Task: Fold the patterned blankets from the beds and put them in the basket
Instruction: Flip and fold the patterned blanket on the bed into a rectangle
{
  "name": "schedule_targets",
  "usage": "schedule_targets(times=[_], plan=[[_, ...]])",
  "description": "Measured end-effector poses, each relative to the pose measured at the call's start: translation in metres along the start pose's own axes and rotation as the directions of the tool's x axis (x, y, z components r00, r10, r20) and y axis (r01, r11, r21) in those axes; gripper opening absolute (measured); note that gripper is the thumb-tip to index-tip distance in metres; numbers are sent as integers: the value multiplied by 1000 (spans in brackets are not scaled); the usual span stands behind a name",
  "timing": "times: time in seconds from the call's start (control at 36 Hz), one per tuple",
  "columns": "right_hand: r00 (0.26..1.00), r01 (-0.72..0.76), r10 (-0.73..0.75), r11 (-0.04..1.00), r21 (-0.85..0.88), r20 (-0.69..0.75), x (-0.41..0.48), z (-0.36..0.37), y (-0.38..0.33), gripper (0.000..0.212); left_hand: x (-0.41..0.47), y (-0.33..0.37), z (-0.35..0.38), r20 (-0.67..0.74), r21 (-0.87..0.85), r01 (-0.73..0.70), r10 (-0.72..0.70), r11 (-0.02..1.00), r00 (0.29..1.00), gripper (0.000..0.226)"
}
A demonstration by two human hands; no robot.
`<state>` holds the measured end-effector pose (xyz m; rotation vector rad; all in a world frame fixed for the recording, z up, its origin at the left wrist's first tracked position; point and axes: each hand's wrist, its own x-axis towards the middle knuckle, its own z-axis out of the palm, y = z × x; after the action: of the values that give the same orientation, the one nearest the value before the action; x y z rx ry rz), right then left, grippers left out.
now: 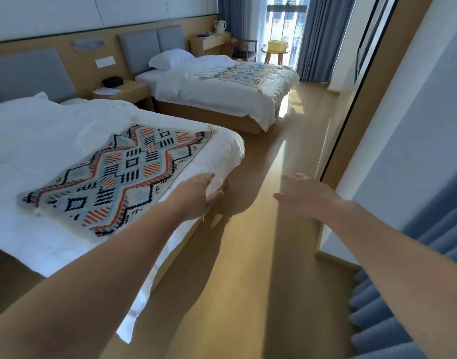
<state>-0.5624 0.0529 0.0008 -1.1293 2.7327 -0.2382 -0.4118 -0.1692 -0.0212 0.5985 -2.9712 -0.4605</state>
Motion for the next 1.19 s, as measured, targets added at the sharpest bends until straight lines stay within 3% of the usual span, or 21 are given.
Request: schedule_targets(times=[0.22, 0.47, 0.75, 1.19], plan=[[993, 97, -99, 995, 38, 63, 97, -28, 55, 52, 77, 22, 9, -29, 5, 129, -129, 992, 991, 67], [960, 254, -250, 967, -15, 128, 193, -32, 51, 60, 140, -3, 13, -25, -35, 271, -272, 962, 962, 67], [939, 330, -317, 940, -88, 136, 336, -19, 21, 59, 239, -89, 12, -54, -77, 323, -327, 943, 943, 68], [921, 352, -327, 931, -93, 211, 537, -2, -42, 64, 381, -229, 14, 36, -127, 401, -400, 907, 916, 68]])
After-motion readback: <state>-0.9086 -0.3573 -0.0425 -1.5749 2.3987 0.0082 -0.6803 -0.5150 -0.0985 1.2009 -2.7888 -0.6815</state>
